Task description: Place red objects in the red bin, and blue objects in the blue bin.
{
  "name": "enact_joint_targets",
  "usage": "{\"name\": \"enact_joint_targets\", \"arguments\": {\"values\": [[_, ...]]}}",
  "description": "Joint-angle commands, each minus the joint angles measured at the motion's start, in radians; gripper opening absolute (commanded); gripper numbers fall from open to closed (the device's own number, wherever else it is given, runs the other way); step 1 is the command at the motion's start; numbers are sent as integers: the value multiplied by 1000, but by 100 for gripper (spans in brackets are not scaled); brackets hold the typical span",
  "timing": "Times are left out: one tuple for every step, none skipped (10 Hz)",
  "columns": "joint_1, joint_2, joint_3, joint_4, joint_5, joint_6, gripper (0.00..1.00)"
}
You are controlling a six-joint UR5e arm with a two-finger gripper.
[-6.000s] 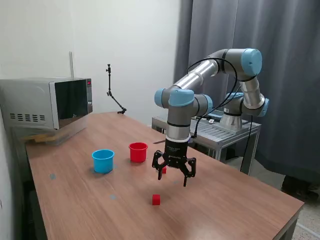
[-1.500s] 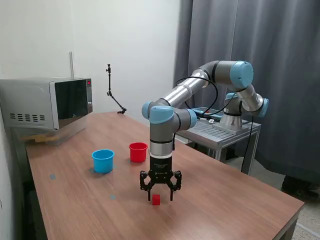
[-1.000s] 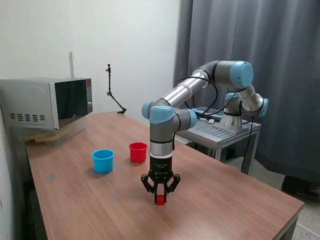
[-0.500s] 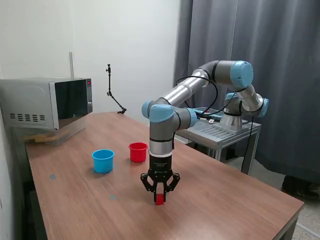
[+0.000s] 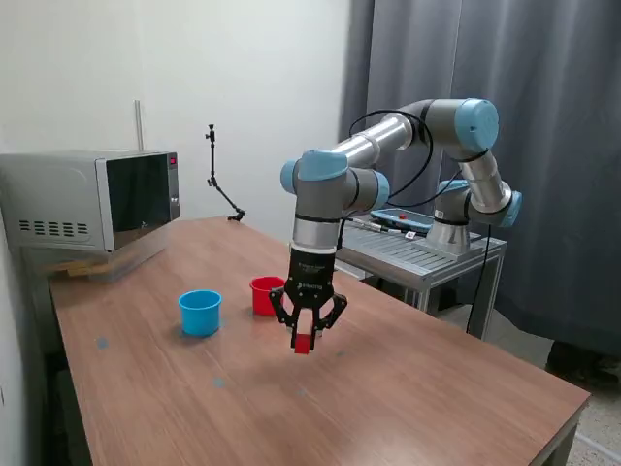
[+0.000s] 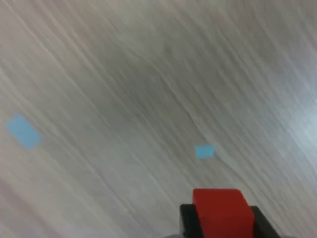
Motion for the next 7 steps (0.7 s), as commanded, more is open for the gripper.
{"name": "enact_joint_targets", "arguments": {"values": [[-29,-100,95,1,-70,30,0],[-46,-130,140,1,-76,69,0],[-67,-150,181,1,-101,92,0],[-98,-173,224,1,-113,134,0],[-120,-193,253,1,-113,154,0],[-144,-208,281,1,-113,172,0],[-166,-210,303,0,-115,188,0]]}}
